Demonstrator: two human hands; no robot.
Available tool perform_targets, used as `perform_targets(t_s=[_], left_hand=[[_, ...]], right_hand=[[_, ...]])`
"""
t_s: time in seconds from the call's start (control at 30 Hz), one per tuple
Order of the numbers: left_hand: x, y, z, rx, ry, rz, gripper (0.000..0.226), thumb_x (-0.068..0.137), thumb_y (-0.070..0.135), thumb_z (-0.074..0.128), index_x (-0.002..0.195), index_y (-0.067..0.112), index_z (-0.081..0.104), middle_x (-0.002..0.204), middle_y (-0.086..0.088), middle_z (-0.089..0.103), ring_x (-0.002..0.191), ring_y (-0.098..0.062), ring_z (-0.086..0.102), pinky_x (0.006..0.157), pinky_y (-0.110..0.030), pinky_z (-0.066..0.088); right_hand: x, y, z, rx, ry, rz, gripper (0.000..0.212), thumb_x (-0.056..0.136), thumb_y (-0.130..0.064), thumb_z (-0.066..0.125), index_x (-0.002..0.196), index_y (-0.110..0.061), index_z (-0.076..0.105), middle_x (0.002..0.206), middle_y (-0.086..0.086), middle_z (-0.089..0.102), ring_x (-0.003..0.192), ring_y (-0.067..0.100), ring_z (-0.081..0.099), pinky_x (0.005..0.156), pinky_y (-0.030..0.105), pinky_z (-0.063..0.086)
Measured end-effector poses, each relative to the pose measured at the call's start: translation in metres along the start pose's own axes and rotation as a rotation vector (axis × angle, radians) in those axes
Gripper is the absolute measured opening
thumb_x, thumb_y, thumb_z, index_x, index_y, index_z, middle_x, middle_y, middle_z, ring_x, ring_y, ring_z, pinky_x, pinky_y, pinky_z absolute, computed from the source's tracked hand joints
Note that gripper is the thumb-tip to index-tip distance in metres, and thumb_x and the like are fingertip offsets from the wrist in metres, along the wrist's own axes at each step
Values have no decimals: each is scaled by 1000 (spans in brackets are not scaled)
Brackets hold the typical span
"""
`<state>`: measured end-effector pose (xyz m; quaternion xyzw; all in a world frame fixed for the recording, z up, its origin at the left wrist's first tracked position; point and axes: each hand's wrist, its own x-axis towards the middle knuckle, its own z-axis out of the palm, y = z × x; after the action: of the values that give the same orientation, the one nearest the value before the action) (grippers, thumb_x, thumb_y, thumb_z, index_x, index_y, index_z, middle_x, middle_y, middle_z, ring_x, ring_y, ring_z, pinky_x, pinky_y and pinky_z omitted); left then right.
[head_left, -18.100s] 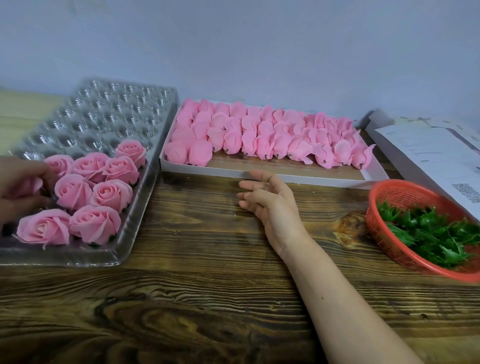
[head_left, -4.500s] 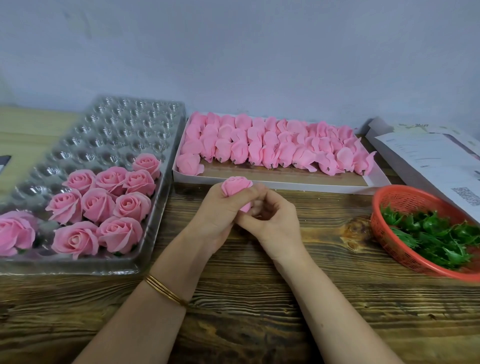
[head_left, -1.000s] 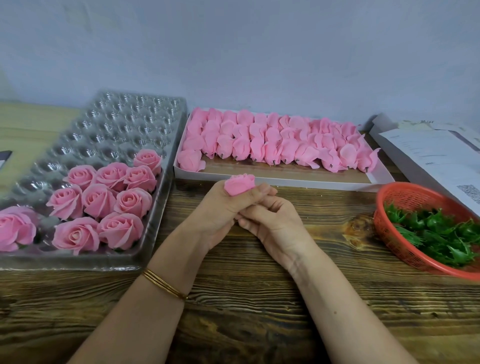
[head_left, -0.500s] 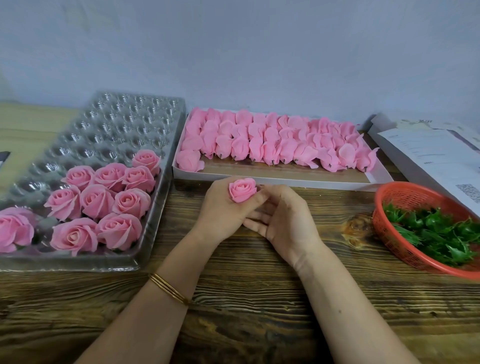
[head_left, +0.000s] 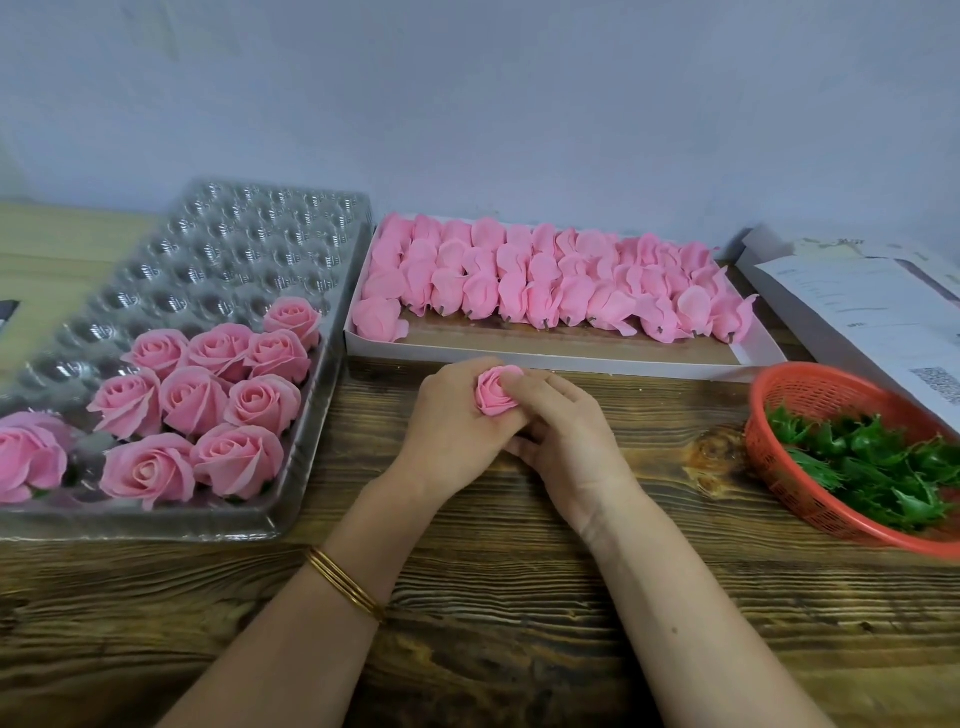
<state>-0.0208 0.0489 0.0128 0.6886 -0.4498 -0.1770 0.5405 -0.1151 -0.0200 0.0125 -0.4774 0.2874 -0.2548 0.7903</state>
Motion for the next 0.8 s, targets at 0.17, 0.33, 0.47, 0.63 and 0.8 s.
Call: perform_targets(t_s=[0.17, 0.33, 0.47, 0.63, 0.8], left_hand=[[0, -2, 0, 20, 15, -44, 23, 81, 27, 72, 61, 32, 61, 61, 17, 63, 59, 1, 57, 53, -10, 40], [0, -1, 1, 20, 18, -50, 22, 81, 28, 71, 63, 33, 61, 63, 18, 64, 62, -1, 59, 54, -10, 41], [-1, 0, 1, 14, 22, -45, 22, 79, 30, 70, 60, 35, 61, 61, 16, 64, 60, -2, 59, 53, -11, 41], [0, -2, 2, 46, 13, -52, 26, 81, 28, 70, 58, 37, 61, 61, 18, 64, 62, -1, 60, 54, -12, 42], [4, -3, 0, -99, 17, -139, 17, 84, 27, 77, 69, 25, 70, 60, 9, 68, 56, -5, 63, 53, -19, 50]], right_hand=[[1, 1, -1, -11, -5, 15, 29, 70, -30, 75, 92, -11, 73, 90, 6, 76, 89, 15, 71, 69, 24, 55], [1, 1, -2, -19, -13, 13, 27, 72, -30, 74, 90, -11, 73, 90, 6, 75, 89, 15, 71, 70, 26, 55], [1, 1, -1, -26, -9, 9, 25, 71, -31, 74, 88, -12, 73, 89, 6, 75, 87, 15, 70, 70, 26, 55], [0, 1, 0, -41, -4, 1, 21, 72, -31, 75, 84, -13, 73, 87, 7, 75, 85, 15, 70, 68, 25, 55], [-1, 1, 3, -42, 10, -3, 34, 86, -44, 62, 86, -14, 78, 90, 8, 75, 79, 14, 69, 66, 24, 55]])
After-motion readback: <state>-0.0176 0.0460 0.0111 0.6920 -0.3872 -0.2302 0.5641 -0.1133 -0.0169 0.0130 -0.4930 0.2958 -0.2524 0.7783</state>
